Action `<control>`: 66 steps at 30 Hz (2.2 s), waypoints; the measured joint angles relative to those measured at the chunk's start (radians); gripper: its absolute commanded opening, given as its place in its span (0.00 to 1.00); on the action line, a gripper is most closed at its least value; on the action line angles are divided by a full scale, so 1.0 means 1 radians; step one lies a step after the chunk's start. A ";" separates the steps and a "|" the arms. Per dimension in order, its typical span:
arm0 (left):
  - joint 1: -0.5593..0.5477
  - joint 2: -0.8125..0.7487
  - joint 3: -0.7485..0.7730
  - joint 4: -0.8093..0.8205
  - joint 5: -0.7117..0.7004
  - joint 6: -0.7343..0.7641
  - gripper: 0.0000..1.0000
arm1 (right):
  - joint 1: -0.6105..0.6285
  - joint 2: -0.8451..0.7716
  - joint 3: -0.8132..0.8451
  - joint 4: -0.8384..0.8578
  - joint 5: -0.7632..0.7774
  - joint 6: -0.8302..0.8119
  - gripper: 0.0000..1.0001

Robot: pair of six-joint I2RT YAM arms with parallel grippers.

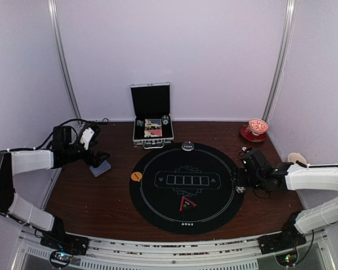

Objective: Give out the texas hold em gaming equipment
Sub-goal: Place the poker chips pile in the small blind area, then pick up the pile of poker chips from the pile of poker chips.

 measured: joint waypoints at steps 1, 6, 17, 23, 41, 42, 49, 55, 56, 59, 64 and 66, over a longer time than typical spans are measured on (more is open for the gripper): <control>0.000 0.000 0.000 0.000 0.000 0.000 0.98 | 0.000 -0.029 0.012 -0.014 0.013 0.000 0.83; 0.000 0.000 0.000 0.000 0.000 0.000 0.98 | -0.008 -0.114 0.083 -0.073 0.086 -0.002 0.86; 0.000 0.000 0.000 0.000 0.000 0.000 0.98 | -0.234 0.023 0.188 -0.074 0.113 -0.050 0.86; 0.000 0.000 0.000 0.002 0.001 0.000 0.98 | -0.322 0.164 0.263 -0.034 0.114 -0.071 0.82; 0.000 0.011 0.000 0.007 0.001 0.000 0.98 | -0.415 0.402 0.353 0.046 0.090 -0.080 0.68; 0.000 0.010 0.000 0.007 0.001 0.000 0.98 | -0.417 0.402 0.353 0.050 0.087 -0.080 0.68; 0.000 0.010 0.000 0.008 0.001 0.000 0.98 | -0.423 0.427 0.353 0.078 0.063 -0.087 0.67; 0.000 0.010 0.000 0.009 0.001 0.000 0.98 | -0.427 0.451 0.353 0.078 0.057 -0.095 0.64; 0.000 0.011 0.000 0.010 0.001 0.000 0.98 | -0.429 0.451 0.353 0.079 0.056 -0.097 0.64; 0.000 0.011 0.000 0.014 0.001 0.000 0.98 | -0.431 0.451 0.353 0.081 0.051 -0.098 0.61; 0.000 0.010 0.000 0.015 0.001 0.000 0.98 | -0.432 0.456 0.353 0.085 0.042 -0.098 0.61; 0.000 0.011 0.000 0.015 0.001 0.000 0.98 | -0.432 0.462 0.353 0.085 0.039 -0.098 0.60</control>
